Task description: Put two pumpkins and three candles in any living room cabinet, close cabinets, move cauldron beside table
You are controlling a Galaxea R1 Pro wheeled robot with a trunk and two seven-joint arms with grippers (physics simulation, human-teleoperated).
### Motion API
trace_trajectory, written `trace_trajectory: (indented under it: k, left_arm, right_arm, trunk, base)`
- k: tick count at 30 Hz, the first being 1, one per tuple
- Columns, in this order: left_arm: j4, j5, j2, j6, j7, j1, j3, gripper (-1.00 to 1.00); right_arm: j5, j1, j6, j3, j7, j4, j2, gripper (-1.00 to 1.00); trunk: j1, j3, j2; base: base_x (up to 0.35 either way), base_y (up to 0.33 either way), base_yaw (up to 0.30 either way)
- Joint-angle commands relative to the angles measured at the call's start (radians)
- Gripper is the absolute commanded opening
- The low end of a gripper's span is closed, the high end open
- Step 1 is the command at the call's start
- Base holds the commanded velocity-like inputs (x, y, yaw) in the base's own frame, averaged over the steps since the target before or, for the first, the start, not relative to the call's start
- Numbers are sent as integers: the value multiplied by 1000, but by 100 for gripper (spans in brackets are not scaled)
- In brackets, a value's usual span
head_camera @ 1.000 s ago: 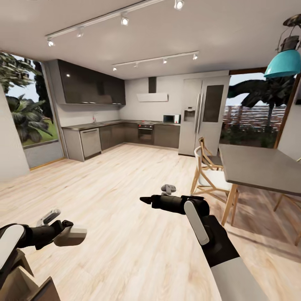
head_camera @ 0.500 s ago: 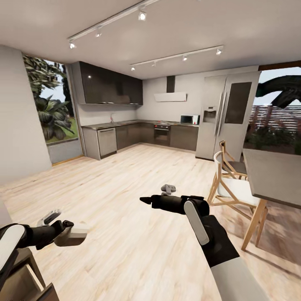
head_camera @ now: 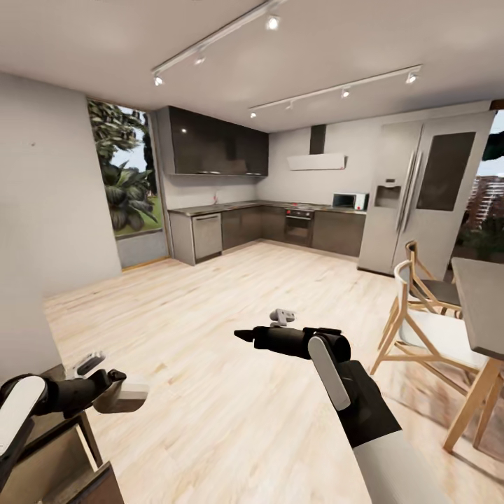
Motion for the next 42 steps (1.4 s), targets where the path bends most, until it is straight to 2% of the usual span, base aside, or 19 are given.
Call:
trace_trajectory:
  k: [1,13,19,34,42]
  left_arm:
    - [-1,10,0,2,8,-1,-3,-100]
    - [-1,11,0,2,7,-1,-15,-100]
    - [-1,11,-1,0,7,-1,-34,-100]
    - [-1,11,-1,0,7,-1,-39,-100]
    - [-2,11,0,0,8,-1,-43,-100]
  right_arm:
    - [8,-1,4,-1,8,-1,0,100]
    - [8,-1,4,-1,7,0,1,100]
    - [6,-1,4,-1,7,1,0,100]
    - [6,-1,4,-1,7,1,1,100]
    - [6,-1,4,-1,7,1,1,100]
  trunk:
    - [0,-1,-1]
    - [0,-1,-1]
    - [0,-1,-1]
    - [0,-1,-1]
    - [0,-1,-1]
  base:
    - [1,0,269]
    - [0,0,269]
    - [0,0,269]
    - [0,0,269]
    - [5,-193,269]
